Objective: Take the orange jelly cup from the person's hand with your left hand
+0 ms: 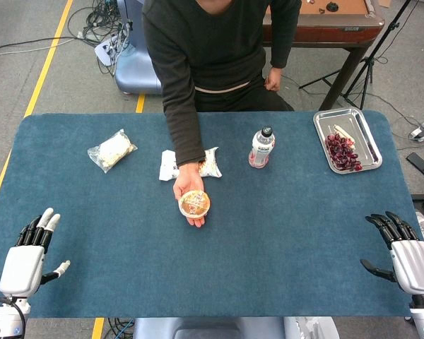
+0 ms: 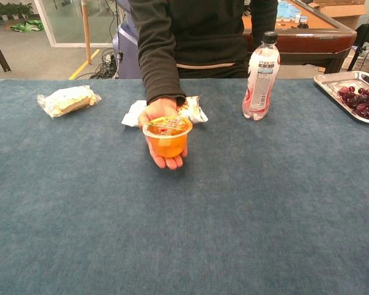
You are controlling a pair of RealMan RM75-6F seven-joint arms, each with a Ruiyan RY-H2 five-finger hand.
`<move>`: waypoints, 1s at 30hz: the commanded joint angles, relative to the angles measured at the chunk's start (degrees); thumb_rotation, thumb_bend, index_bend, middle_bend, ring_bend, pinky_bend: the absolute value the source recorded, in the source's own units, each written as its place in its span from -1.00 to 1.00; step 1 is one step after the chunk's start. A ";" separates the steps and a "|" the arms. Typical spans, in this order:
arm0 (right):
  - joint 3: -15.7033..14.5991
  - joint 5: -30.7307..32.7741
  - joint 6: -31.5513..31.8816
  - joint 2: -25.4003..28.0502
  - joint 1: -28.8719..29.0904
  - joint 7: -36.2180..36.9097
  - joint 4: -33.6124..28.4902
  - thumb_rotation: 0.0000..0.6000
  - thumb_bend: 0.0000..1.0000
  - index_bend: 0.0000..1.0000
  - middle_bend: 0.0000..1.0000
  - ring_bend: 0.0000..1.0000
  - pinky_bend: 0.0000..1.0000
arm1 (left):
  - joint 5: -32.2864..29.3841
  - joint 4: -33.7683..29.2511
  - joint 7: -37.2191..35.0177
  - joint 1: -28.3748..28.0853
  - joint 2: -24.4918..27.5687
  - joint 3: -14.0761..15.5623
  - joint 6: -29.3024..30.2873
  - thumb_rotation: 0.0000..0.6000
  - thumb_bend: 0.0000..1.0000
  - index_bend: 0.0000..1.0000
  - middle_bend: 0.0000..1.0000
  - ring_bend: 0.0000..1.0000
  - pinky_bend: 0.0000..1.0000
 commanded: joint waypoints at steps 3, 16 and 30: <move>0.00 -0.06 0.14 0.15 -0.07 0.04 -0.01 1.00 -0.78 -0.62 -0.65 -0.86 -0.65 | 0.01 0.08 0.03 -0.14 -0.09 0.02 -0.32 1.00 -0.65 -1.00 -1.00 -0.95 -0.80; 1.35 -1.56 2.35 1.65 0.27 -1.03 -1.56 1.00 -0.78 -0.62 -0.65 -0.86 -0.65 | 2.46 1.17 -10.65 -6.05 2.54 -1.96 -6.60 1.00 -0.65 -1.00 -1.00 -0.95 -0.80; 2.03 -2.48 1.16 4.42 1.70 -5.75 -7.19 1.00 -0.78 -0.62 -0.65 -0.86 -0.65 | 8.01 5.97 -25.06 -24.18 3.39 -6.52 -22.90 1.00 -0.65 -1.00 -1.00 -0.97 -0.82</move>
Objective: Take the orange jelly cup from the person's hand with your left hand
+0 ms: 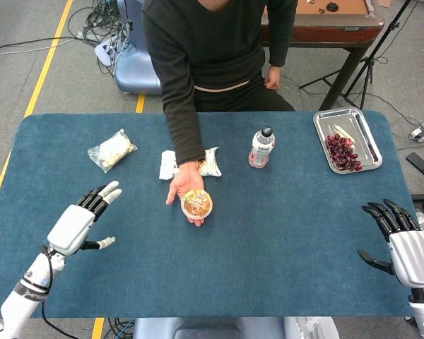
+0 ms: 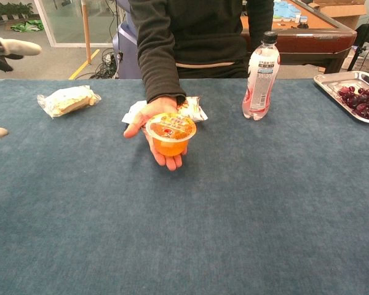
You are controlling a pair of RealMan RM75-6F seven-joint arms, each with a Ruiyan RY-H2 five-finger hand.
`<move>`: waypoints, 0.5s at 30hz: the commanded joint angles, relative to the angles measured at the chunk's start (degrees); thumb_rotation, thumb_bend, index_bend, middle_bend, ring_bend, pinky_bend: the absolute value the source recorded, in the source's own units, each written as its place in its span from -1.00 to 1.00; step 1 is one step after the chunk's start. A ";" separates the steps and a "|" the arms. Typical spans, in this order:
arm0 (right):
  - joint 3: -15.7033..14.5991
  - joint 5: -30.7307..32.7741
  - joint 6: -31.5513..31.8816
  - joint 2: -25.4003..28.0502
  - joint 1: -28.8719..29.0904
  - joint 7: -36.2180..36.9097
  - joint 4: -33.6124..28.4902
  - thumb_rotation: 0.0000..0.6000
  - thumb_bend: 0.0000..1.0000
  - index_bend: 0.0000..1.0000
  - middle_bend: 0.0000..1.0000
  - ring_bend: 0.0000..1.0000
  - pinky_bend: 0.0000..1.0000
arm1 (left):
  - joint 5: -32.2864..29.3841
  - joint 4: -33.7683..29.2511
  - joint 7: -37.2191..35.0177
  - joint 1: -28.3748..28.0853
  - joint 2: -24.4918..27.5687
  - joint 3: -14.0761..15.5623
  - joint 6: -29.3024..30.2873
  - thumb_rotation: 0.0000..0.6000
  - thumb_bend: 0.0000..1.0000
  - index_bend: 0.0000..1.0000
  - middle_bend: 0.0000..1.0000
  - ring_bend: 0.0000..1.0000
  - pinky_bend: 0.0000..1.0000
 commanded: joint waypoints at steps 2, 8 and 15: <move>-0.06 -0.26 -0.17 0.64 0.13 -0.71 -1.13 1.00 -0.78 -0.62 -0.65 -0.86 -0.65 | 1.66 1.91 -2.87 -6.38 -0.59 -1.77 -5.64 1.00 -0.65 -1.00 -1.00 -0.98 -0.82; -0.16 -0.27 -0.21 1.19 0.09 -1.70 -2.21 1.00 -0.78 -0.62 -0.65 -0.86 -0.65 | 2.57 3.16 -4.37 -13.97 -2.02 -2.69 -12.37 1.00 -0.65 -1.00 -1.00 -1.00 -0.82; -0.33 -0.12 -0.41 0.75 0.10 -0.93 -1.48 1.00 -0.78 -0.62 -0.65 -0.86 -0.65 | 0.58 5.28 -1.18 -21.37 -5.65 -4.03 -19.51 1.00 -0.65 -1.00 -1.00 -1.00 -0.82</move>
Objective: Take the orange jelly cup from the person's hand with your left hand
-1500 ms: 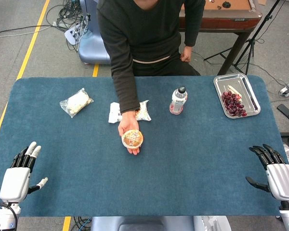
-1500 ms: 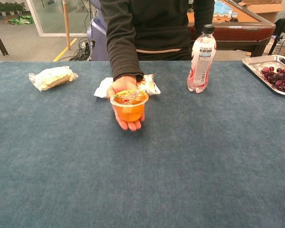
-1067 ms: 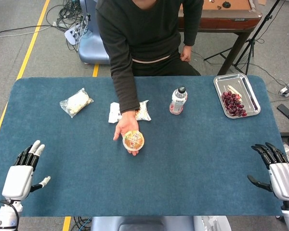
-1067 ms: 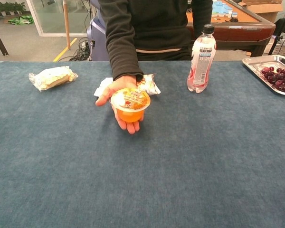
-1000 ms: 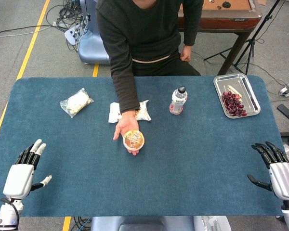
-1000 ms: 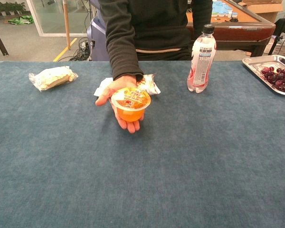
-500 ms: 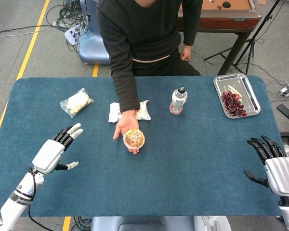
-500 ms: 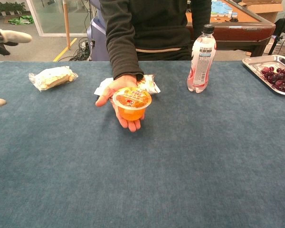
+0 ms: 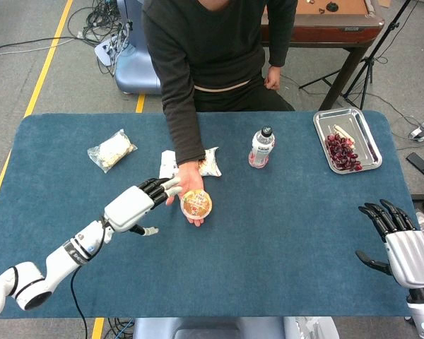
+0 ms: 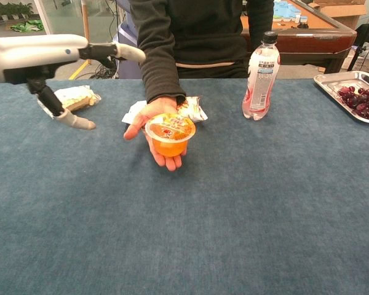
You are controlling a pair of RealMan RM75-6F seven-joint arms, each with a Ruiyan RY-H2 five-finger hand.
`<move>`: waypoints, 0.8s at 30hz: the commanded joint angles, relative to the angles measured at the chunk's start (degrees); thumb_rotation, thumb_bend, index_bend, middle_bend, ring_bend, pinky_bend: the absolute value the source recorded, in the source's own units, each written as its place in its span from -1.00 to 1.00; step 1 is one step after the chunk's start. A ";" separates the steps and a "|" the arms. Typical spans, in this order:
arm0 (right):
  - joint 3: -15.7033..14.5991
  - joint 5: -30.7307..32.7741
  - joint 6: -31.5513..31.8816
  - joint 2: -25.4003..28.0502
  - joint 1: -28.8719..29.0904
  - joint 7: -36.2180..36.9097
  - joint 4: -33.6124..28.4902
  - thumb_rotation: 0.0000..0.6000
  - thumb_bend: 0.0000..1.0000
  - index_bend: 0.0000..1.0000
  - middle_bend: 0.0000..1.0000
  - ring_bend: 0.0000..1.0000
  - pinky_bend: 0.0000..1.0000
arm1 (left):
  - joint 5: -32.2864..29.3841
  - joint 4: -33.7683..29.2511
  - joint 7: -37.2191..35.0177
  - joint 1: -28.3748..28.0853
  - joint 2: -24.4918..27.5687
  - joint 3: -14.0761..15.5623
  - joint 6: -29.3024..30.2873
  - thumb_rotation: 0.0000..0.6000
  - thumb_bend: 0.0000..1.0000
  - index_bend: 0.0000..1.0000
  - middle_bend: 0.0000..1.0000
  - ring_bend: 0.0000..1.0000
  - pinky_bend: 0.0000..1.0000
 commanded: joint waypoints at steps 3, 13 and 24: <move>-0.01 0.31 0.04 -0.22 -0.05 1.07 0.99 1.00 -0.78 -0.62 -0.65 -0.86 -0.65 | -3.17 2.34 3.55 -5.51 -3.68 -1.18 -6.10 1.00 -0.65 -1.00 -1.00 -1.00 -0.82; -0.25 1.29 -0.64 -0.67 -0.08 2.62 2.48 1.00 -0.78 -0.62 -0.65 -0.86 -0.65 | -10.38 6.19 10.83 -12.30 -8.24 -2.25 -14.31 1.00 -0.66 -0.97 -1.00 -1.00 -0.82; -0.68 2.26 -0.05 -0.73 -1.10 4.05 3.80 1.00 -0.78 -0.62 -0.65 -0.86 -0.65 | -16.49 8.49 16.26 -17.87 -10.95 -1.59 -20.58 1.00 -0.66 -0.95 -1.00 -1.00 -0.82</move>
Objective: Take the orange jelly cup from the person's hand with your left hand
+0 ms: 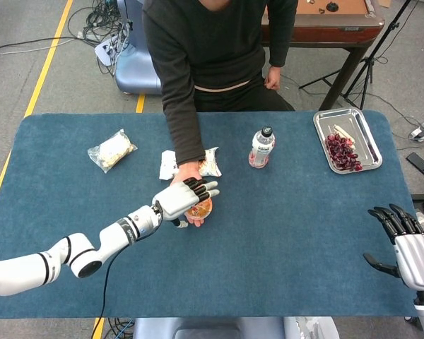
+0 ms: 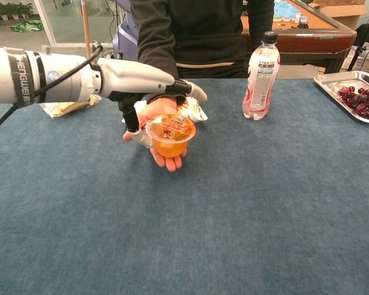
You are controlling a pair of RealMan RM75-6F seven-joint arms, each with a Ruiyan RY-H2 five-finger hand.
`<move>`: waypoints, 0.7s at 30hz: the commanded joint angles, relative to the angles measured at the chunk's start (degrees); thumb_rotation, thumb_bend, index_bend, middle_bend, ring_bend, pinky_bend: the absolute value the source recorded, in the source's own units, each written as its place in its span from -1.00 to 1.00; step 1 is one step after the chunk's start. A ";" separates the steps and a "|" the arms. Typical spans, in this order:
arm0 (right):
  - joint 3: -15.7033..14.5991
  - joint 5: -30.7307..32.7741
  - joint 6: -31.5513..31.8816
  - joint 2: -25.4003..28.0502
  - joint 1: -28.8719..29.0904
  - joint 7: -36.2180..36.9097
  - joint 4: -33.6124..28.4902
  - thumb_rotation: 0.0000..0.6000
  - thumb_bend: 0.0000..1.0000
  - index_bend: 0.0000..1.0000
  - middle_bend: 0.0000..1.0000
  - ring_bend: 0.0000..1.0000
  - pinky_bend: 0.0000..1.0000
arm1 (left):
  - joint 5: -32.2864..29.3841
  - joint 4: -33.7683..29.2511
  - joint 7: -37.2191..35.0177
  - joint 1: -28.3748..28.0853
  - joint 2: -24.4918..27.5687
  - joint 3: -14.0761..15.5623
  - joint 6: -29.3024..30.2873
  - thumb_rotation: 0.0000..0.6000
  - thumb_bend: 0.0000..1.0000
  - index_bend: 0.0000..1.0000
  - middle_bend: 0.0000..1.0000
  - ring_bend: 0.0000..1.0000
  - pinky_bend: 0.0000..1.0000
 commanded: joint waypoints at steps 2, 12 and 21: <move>-0.08 0.31 -0.02 -0.07 -0.18 0.35 0.37 1.00 -0.78 -0.62 -0.65 -0.86 -0.65 | -2.27 0.72 2.93 -2.06 -1.05 0.67 -2.34 1.00 -0.66 -0.94 -1.00 -1.00 -0.82; -0.22 0.47 -0.04 -0.15 -0.43 1.03 1.02 1.00 -0.78 -0.62 -0.65 -0.86 -0.65 | -9.44 2.82 8.47 -5.33 -3.21 1.48 -4.33 1.00 -0.66 -0.85 -1.00 -1.00 -0.82; -0.16 0.92 0.14 -0.50 -0.74 1.53 1.46 1.00 -0.78 -0.62 -0.65 -0.86 -0.65 | -12.57 5.23 9.40 -6.53 -5.22 2.46 -3.36 1.00 -0.66 -0.62 -1.00 -0.93 -0.78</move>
